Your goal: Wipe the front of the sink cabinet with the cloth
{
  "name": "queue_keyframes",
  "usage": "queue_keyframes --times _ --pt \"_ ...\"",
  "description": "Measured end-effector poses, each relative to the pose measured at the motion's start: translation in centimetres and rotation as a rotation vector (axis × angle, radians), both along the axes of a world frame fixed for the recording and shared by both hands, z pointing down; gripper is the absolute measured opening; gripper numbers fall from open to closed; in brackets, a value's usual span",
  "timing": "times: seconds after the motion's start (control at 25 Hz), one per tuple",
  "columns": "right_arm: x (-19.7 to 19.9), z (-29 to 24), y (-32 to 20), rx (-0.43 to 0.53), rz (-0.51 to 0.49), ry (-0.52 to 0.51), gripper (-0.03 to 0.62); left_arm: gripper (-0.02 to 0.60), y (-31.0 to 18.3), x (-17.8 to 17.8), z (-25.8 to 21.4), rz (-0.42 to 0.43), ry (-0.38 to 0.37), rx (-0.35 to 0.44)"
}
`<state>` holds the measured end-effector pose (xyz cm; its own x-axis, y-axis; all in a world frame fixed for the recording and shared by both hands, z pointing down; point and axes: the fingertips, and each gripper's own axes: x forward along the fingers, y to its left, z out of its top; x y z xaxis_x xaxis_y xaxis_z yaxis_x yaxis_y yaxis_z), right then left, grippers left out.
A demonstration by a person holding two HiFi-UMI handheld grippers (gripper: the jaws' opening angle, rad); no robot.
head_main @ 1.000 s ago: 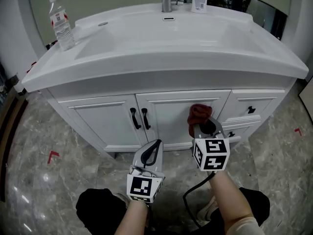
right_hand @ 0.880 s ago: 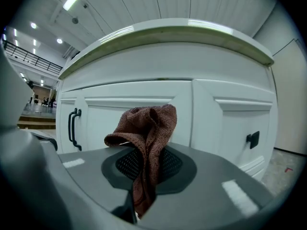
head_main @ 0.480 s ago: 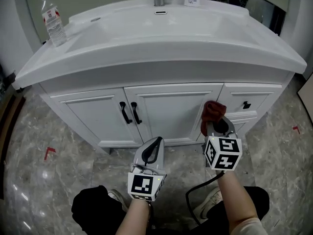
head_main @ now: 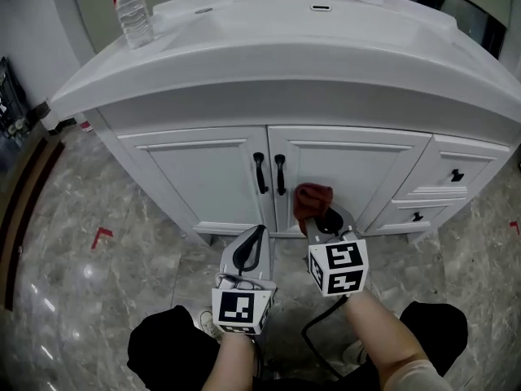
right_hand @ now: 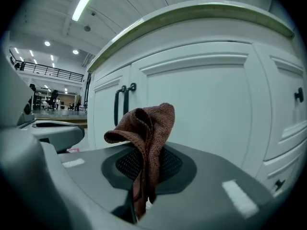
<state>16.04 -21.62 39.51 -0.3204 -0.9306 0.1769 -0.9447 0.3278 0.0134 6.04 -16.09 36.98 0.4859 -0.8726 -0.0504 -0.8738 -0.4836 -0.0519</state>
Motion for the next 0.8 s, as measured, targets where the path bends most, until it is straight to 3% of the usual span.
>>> queue_keyframes --times 0.16,0.36,0.52,0.8 --pt "-3.1 1.2 -1.1 -0.014 -0.016 -0.016 0.08 0.0 0.0 -2.0 0.5 -0.024 0.012 -0.004" --pt "-3.1 1.8 -1.8 -0.016 0.02 -0.037 0.08 0.0 0.2 -2.0 0.4 -0.011 0.013 0.0" --pt "-0.7 2.2 -1.8 -0.026 0.068 -0.038 0.08 0.0 0.2 -0.9 1.2 0.007 0.025 -0.016" --pt "7.1 2.1 -0.9 -0.03 0.171 -0.006 0.08 0.0 -0.3 3.0 2.2 0.062 0.092 -0.057"
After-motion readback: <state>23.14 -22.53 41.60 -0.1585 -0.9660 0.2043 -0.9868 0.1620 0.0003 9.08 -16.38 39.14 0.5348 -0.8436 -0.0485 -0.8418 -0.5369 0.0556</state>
